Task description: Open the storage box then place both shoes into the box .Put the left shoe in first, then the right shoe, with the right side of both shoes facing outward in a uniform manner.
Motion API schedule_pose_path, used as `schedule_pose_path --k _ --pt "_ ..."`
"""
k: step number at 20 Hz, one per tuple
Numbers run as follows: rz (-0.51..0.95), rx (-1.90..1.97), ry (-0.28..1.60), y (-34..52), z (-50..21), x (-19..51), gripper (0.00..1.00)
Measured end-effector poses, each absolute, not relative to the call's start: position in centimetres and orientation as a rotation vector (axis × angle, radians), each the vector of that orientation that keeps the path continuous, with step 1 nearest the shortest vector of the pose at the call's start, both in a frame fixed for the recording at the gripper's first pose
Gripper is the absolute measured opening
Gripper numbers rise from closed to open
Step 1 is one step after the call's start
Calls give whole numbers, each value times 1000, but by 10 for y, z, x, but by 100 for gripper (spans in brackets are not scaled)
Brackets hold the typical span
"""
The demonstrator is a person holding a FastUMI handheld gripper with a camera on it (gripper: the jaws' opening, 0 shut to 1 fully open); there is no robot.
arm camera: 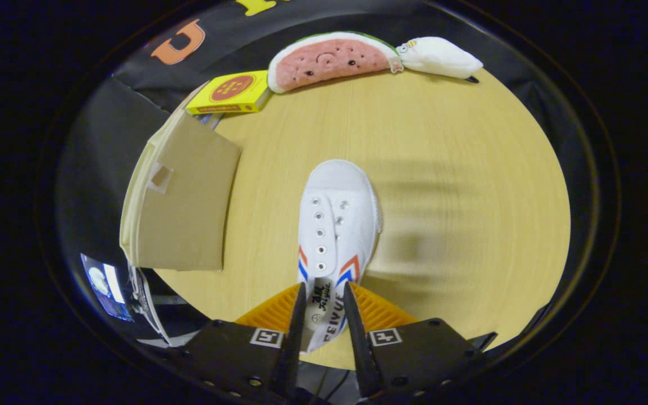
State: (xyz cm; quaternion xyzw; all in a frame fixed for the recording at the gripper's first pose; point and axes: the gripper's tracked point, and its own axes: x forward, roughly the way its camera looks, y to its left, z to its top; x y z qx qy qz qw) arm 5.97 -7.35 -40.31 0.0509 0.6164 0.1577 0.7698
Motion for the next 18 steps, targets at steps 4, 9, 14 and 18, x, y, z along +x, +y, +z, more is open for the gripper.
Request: schedule_pose_path --k 4,9,14,18 --pt "262 -76 1351 -82 -420 61 84" --pt "237 -54 1347 -90 -410 61 86" --pt "225 16 1371 -97 -408 57 87" --pt "202 -10 1366 -109 -414 60 82"
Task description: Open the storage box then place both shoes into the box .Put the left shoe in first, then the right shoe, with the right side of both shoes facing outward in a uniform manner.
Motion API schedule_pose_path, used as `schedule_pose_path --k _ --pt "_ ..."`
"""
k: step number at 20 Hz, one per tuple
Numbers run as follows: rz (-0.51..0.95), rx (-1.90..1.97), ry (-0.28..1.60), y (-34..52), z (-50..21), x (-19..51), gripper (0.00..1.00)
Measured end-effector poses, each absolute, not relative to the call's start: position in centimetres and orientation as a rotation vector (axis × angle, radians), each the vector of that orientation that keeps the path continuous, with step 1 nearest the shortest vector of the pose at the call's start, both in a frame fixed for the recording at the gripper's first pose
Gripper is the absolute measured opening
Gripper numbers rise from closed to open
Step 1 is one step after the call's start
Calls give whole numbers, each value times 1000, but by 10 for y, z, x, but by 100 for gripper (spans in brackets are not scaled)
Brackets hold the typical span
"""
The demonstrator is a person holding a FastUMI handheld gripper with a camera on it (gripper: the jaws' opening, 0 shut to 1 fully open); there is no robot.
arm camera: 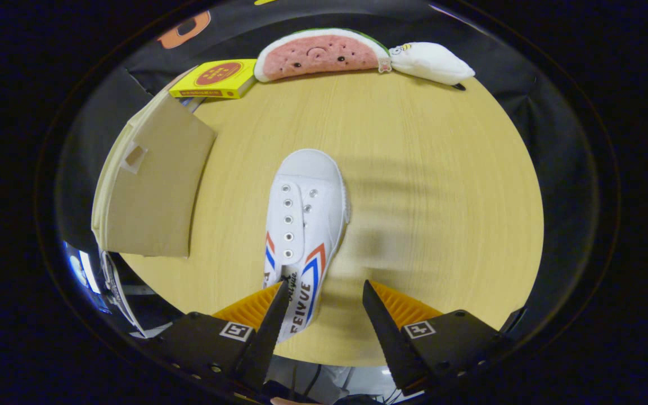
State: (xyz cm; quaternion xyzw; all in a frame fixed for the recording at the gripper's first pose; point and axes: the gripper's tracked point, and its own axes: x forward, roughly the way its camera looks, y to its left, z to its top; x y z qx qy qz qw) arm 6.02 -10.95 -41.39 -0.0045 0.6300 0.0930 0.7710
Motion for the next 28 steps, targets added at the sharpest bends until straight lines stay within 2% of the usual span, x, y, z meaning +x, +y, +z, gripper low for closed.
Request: schedule_pose_path --k 2,4,5,6,8,9,11,15,19,28 --pt "214 6 1393 -100 -424 59 82" --pt "126 -24 1405 -104 -443 67 82" --pt "173 36 1413 -94 -446 66 81" --pt "192 78 1400 -89 -441 69 76" --pt "209 130 1392 -89 -443 66 35" --pt "226 179 1381 -96 -438 69 27" --pt "252 390 1396 -95 -442 69 2" --pt "345 596 1404 -76 -431 67 1" --pt "440 716 1315 -79 -413 71 1" --pt "466 486 1171 -123 -352 116 1"
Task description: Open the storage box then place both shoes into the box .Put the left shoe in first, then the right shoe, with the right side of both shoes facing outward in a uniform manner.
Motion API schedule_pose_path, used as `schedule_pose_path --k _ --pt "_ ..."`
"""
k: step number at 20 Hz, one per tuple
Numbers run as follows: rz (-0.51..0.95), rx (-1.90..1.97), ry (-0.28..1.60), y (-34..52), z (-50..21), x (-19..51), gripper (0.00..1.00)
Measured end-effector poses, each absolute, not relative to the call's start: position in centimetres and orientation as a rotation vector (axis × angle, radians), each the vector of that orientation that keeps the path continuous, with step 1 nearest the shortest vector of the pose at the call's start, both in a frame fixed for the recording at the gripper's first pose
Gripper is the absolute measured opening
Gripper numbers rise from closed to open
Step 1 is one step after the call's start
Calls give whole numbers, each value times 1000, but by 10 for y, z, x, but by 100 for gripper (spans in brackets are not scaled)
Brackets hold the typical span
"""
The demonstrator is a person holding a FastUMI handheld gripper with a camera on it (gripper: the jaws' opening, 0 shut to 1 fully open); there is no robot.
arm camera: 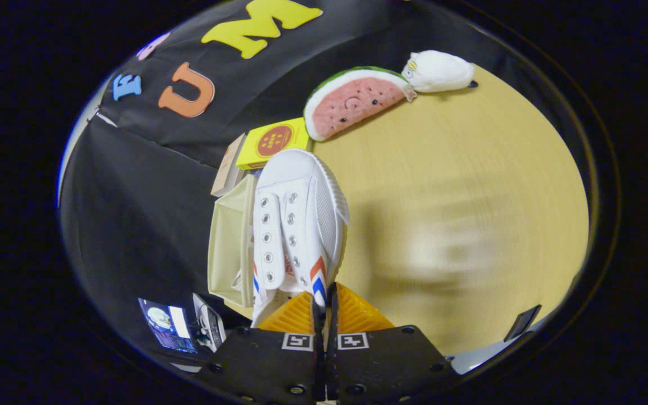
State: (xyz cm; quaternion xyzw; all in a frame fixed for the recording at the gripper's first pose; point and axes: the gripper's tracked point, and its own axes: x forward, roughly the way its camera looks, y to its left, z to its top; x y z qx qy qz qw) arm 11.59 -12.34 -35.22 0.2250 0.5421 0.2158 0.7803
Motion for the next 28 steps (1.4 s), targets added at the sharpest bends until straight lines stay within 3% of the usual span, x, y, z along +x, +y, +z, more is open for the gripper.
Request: schedule_pose_path --k 7,23,25,26,28 --pt "523 384 1162 -123 -360 121 1" --pt "114 84 1053 -138 -414 126 2" --pt "176 124 1050 -120 -415 122 13" --pt "206 117 1032 -117 -411 121 30" --pt "193 56 973 -125 -402 126 43"
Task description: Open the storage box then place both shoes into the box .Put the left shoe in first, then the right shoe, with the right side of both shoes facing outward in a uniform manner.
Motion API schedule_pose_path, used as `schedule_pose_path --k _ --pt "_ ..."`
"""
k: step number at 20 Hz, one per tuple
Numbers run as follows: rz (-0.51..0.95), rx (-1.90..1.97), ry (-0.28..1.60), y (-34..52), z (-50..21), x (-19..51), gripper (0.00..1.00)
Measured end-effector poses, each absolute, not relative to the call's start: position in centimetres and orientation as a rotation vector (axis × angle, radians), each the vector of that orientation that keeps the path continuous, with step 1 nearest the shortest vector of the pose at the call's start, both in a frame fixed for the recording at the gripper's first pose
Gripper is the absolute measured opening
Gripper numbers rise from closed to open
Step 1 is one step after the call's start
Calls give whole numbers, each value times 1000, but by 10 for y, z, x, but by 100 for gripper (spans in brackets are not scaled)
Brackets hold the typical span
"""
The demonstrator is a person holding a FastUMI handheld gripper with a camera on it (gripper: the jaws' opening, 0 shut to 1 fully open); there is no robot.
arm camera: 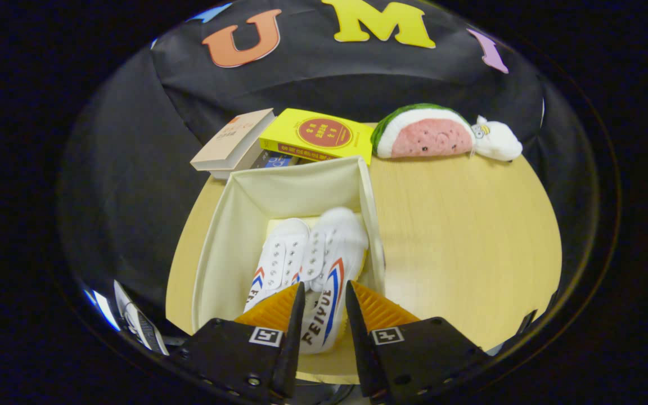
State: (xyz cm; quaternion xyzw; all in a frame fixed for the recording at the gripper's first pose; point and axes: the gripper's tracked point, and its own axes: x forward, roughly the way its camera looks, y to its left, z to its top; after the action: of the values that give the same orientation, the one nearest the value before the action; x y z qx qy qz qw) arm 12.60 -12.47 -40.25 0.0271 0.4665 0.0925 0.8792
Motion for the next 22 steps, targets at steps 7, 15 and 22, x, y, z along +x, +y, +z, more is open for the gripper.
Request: schedule_pose_path --k 7,15,22 --pt "169 0 904 -134 -379 121 82" --pt "153 -104 726 -159 -301 101 95" --pt "115 -176 551 -177 -230 94 97"
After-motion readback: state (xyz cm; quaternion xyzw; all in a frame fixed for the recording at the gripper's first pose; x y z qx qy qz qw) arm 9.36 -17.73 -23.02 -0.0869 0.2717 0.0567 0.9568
